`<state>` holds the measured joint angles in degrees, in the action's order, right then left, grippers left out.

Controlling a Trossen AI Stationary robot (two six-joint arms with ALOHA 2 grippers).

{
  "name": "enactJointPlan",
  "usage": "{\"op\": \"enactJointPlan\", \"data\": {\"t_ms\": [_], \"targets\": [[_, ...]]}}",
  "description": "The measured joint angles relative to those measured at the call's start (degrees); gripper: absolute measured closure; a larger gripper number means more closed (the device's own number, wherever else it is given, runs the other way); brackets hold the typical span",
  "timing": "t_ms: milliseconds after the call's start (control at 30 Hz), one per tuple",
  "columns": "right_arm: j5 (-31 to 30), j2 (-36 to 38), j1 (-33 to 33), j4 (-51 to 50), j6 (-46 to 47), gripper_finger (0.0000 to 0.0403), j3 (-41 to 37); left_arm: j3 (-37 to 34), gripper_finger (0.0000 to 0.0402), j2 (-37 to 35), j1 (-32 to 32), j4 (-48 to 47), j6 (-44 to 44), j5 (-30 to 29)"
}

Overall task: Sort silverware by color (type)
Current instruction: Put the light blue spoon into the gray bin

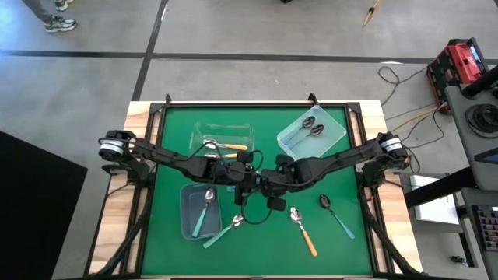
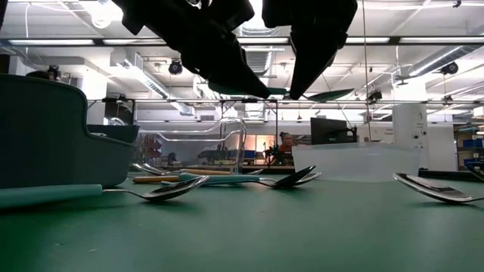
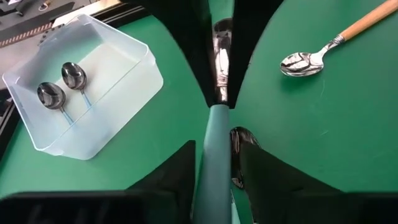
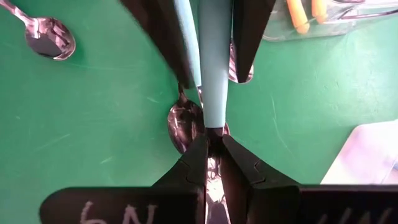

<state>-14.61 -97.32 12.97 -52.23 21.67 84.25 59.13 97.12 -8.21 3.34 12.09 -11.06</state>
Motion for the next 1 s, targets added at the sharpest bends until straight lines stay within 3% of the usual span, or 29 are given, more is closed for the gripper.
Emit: {"op": "enactJointPlan", "data": {"t_ms": [133,300,733,1000], "targets": [[0.1,0.0,0.0,0.0,-0.5,0.0390,0.0,0.0,0.0358,0.0,0.0,-0.2,-0.3,-0.1],[-0.1,0.0,0.0,0.2,-1.2,0.0373,0.0,0.0,0.0358,0.0,-0.2,-0.2,-1.3,-0.4],[-1.9,3.3,-0.2,0.4,-3.2,0.0236,0.0,0.0,0.0358,-1.9,-1.8,-2.9,-8.2,-9.3],[-7.9,10.4,-0.3,0.7,-7.6,0.0218,0.0,0.0,0.0358,-7.7,-5.2,-14.6,-20.7,-12.4]]}}
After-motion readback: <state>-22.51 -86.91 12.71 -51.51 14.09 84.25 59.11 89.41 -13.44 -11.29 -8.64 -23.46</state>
